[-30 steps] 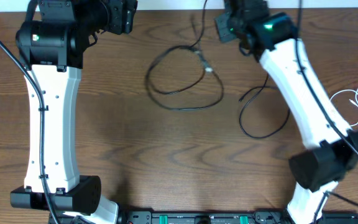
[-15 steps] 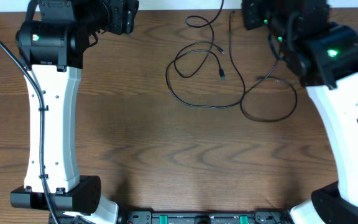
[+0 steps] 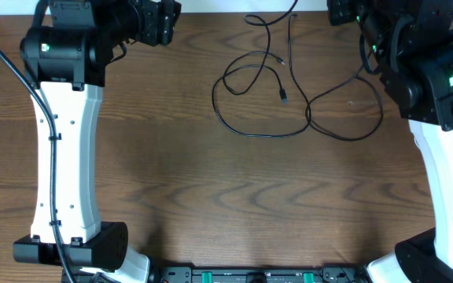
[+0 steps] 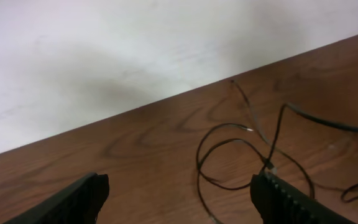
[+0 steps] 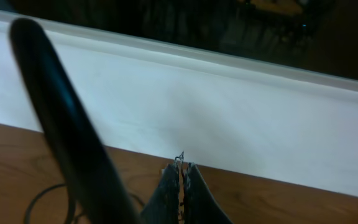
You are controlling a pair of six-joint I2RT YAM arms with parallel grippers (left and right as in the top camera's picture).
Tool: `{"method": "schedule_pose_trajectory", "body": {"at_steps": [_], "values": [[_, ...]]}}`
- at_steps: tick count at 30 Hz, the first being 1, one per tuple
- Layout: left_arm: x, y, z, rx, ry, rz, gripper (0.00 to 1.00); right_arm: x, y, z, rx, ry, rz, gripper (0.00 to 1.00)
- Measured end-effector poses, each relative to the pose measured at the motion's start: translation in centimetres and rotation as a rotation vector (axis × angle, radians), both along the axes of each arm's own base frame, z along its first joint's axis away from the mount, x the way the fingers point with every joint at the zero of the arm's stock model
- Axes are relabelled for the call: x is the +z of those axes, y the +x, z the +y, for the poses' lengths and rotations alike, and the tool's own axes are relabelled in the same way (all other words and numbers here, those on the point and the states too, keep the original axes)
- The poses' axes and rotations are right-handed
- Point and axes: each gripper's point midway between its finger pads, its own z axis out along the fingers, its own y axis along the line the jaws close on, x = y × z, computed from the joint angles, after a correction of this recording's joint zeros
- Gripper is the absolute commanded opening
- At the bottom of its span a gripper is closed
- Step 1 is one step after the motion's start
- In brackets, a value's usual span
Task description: Untangle cables
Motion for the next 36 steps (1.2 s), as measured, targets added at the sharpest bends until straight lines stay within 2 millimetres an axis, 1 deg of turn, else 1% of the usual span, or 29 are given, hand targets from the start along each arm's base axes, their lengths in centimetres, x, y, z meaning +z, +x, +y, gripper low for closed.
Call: {"method": "schedule_pose_trajectory", "body": {"at_steps": [6,11,15,16,18,20,24,28,29,30,31,36], "values": [[0.1,-0.3,-0.8,-0.038,-0.023,0.003,0.78,-1.1,0.5,-3.6,-0.093,-0.025,0.046,0.01],[0.3,-0.8,-2.3,-0.099,-0.054,0.008,0.78,-2.2,0.6,-5.9,-0.148,-0.037,0.088,0.01],[0.3,-1.3,-3.8,-0.143,-0.061,0.012,0.78,-3.1,0.8,-6.8,-0.17,-0.044,0.12,0.01],[0.2,-1.4,-4.1,-0.152,-0.06,0.013,0.82,-3.3,0.9,-6.8,-0.17,-0.046,0.125,0.01],[0.0,-1.7,-4.9,-0.177,-0.06,0.017,0.82,-3.9,1.4,-6.7,-0.171,-0.051,0.139,0.01],[-0.3,-1.9,-5.5,-0.2,-0.054,0.023,0.83,-5.0,2.0,-6.4,-0.167,-0.06,0.168,0.01],[-0.9,-1.9,-5.9,-0.212,-0.052,0.033,0.83,-8.3,3.8,-5.7,-0.155,-0.067,0.251,0.01],[-1.2,-1.8,-5.9,-0.212,-0.049,0.035,0.84,-13.4,6.3,-4.8,-0.149,-0.088,0.362,0.01],[-1.3,-1.8,-5.9,-0.21,-0.047,0.036,0.84,-15.7,7.4,-4.4,-0.145,-0.101,0.409,0.01],[-1.3,-1.7,-5.8,-0.207,-0.044,0.036,0.83,-16.3,7.6,-4.4,-0.144,-0.104,0.421,0.01],[-1.3,-1.7,-5.8,-0.203,-0.042,0.035,0.84,-18.0,8.3,-4.0,-0.136,-0.109,0.454,0.01],[-1.3,-1.5,-5.5,-0.188,-0.031,0.03,0.84,-24.4,10.1,-2.7,-0.109,-0.099,0.581,0.01]]}}
